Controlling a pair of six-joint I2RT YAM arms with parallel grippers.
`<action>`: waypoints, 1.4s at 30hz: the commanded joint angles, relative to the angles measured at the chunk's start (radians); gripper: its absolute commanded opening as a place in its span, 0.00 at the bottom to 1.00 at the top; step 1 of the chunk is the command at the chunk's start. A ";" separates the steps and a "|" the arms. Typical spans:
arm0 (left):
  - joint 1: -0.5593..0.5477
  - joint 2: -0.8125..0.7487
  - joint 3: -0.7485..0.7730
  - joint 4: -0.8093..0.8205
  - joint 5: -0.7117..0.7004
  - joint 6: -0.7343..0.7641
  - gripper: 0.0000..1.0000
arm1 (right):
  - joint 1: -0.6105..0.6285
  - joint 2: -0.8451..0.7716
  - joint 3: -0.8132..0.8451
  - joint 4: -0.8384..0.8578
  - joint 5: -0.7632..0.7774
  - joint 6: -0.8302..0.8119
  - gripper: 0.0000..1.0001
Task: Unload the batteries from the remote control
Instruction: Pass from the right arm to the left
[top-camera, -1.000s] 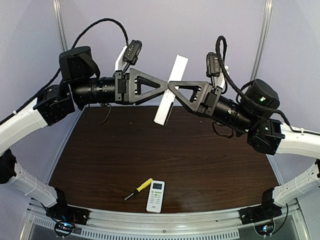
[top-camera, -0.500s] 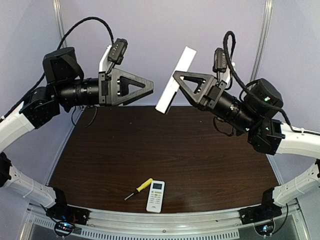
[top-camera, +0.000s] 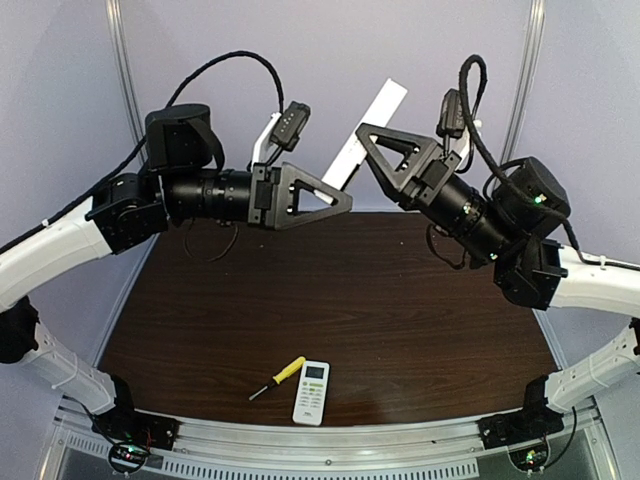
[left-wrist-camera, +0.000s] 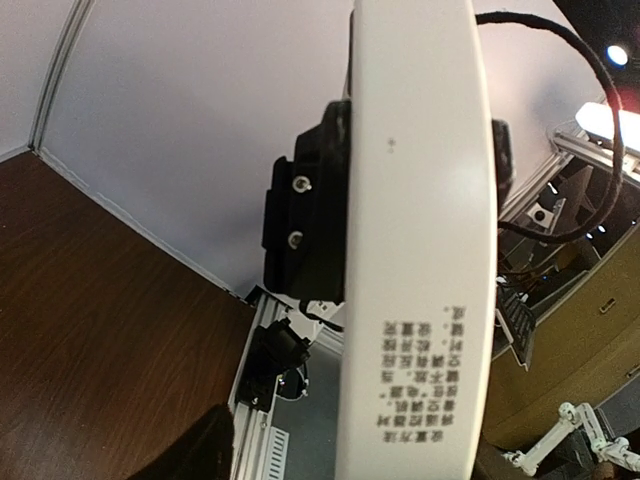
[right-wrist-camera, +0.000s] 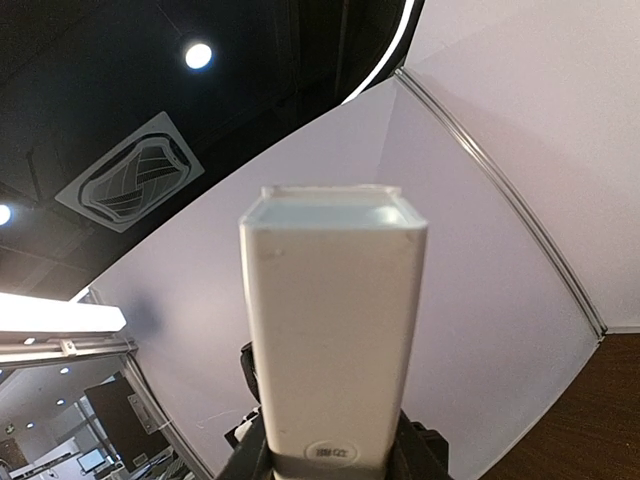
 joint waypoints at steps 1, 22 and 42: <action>-0.014 0.023 0.053 0.070 0.015 0.011 0.60 | 0.009 -0.001 0.008 0.048 0.024 -0.019 0.00; -0.013 0.022 0.052 0.072 -0.047 0.027 0.28 | 0.009 -0.038 -0.110 0.161 0.061 -0.005 0.00; -0.006 -0.027 0.118 -0.304 -0.162 0.270 0.01 | 0.009 -0.404 -0.043 -0.911 0.315 0.067 1.00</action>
